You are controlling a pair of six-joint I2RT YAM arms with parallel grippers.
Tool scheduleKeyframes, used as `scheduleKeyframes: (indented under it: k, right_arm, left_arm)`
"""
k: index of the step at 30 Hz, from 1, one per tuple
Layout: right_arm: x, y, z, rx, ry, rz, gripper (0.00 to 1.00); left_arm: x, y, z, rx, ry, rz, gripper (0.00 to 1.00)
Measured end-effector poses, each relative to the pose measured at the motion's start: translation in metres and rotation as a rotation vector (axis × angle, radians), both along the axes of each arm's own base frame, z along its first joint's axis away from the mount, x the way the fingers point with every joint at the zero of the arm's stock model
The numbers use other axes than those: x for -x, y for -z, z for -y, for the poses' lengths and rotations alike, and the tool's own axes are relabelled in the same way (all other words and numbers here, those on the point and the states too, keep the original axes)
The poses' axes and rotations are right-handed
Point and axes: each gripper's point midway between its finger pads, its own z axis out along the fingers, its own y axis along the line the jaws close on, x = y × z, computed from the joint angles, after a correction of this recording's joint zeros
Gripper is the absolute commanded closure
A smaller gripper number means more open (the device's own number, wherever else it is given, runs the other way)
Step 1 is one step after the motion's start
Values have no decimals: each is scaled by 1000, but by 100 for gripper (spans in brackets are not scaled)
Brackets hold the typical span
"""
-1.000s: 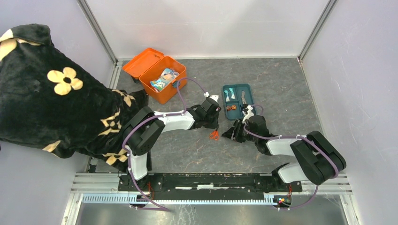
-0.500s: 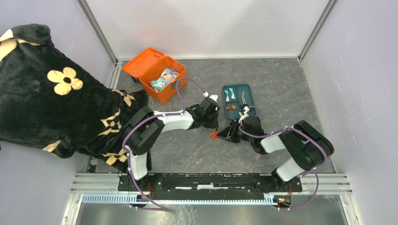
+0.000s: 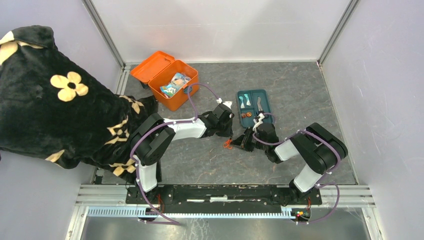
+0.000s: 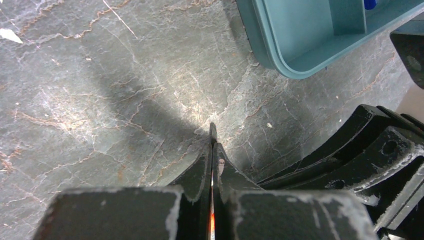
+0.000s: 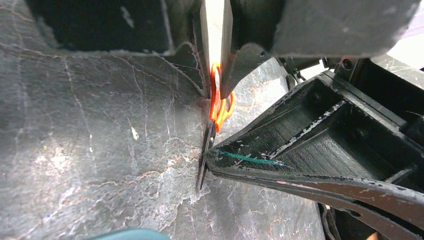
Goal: Organize the medicine kit
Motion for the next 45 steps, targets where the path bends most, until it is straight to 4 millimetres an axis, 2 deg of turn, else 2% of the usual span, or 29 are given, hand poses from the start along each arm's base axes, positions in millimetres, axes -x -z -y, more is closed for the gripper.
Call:
scheduleKeyframes:
  k: [7,9,13,16,18,20,24,26,28,29,31,33,36,38,40,45]
  right_arm:
    - [-1,2,0,8,-1,2,97]
    - [-1,2,0,11,-6,8,100]
    - [0,2,0,25,-24,26,100]
    - [0,1,1,44,-35,39,100]
    - [0,0,2,57,-45,51,100]
    - [-2,-4,2,73,-58,68,100]
    - [-10,-16,3,124,-90,121,100]
    - [-24,-28,6,174,-104,163,100]
    - [-51,-50,9,251,-121,224,100]
    - [-71,-68,11,294,-123,276,100]
    - [-107,-106,22,382,-114,377,100]
    - [-136,-133,37,457,-101,444,100]
    - [-173,-150,73,602,-66,471,100]
    - [-183,-141,97,700,-56,430,100]
    - [-187,-122,121,793,-64,359,100]
    - [-182,-73,153,919,-143,195,100]
  left_arm:
    - [0,0,0,-1,0,-1,98]
    - [0,-1,0,-3,0,-3,94]
    - [2,-3,-5,-39,-5,-29,63]
    - [2,-13,-13,-75,-22,-38,42]
    - [-2,-31,-17,-76,-41,-20,34]
    - [-10,-64,-22,-50,-68,29,27]
    - [-26,-125,-38,19,-135,135,21]
    - [-34,-148,-54,32,-175,183,19]
    - [-43,-163,-72,28,-219,225,19]
    - [-46,-165,-82,20,-241,235,19]
    - [-49,-162,-100,-8,-270,239,18]
    - [-49,-155,-114,-46,-287,235,18]
    - [-44,-138,-127,-105,-280,215,18]
    - [-41,-131,-130,-127,-270,204,18]
    - [-38,-126,-132,-137,-263,198,18]
    - [-37,-125,-131,-139,-252,194,18]
